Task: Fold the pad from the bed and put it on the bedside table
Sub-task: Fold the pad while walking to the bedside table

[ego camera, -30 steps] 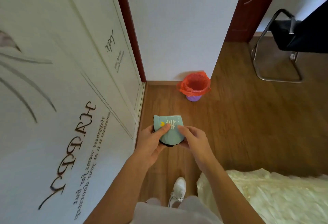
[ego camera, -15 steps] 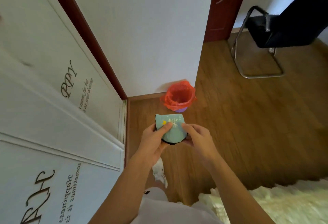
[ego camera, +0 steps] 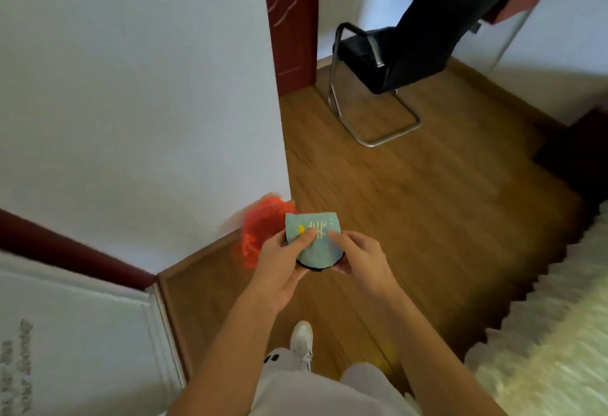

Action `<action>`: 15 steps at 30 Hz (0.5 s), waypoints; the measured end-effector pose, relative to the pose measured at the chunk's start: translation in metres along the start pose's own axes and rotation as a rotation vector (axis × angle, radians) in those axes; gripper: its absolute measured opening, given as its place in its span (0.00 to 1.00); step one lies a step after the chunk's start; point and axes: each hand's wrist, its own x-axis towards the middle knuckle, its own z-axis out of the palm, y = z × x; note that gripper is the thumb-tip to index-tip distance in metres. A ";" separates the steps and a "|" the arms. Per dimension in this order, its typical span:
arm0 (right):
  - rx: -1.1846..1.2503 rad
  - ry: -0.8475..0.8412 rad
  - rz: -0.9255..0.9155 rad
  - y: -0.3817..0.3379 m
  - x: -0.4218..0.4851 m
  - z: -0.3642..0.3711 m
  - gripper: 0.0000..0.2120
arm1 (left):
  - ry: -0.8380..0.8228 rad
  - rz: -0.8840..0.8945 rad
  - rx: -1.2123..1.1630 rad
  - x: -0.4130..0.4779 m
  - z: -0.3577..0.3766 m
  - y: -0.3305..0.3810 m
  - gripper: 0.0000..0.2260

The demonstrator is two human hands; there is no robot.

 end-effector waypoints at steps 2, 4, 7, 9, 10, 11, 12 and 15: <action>0.034 0.059 0.027 -0.014 0.020 -0.003 0.13 | -0.069 -0.029 0.046 0.027 0.015 0.019 0.09; 0.089 0.122 0.044 -0.022 0.033 -0.013 0.14 | -0.126 -0.059 0.103 0.049 0.032 0.029 0.10; 0.157 0.221 0.047 -0.029 0.045 -0.035 0.12 | -0.215 -0.106 0.190 0.076 0.063 0.033 0.11; 0.183 0.290 0.054 -0.030 0.050 -0.052 0.10 | -0.262 -0.126 0.245 0.090 0.084 0.030 0.08; 0.201 0.326 0.059 -0.030 0.053 -0.062 0.09 | -0.283 -0.138 0.268 0.097 0.096 0.028 0.07; 0.217 0.361 0.063 -0.029 0.055 -0.072 0.09 | -0.302 -0.153 0.295 0.103 0.108 0.025 0.07; 0.235 0.394 0.065 -0.028 0.058 -0.083 0.09 | -0.322 -0.165 0.327 0.109 0.120 0.023 0.08; 0.292 0.479 0.062 -0.028 0.064 -0.116 0.07 | -0.390 -0.189 0.419 0.124 0.161 0.013 0.12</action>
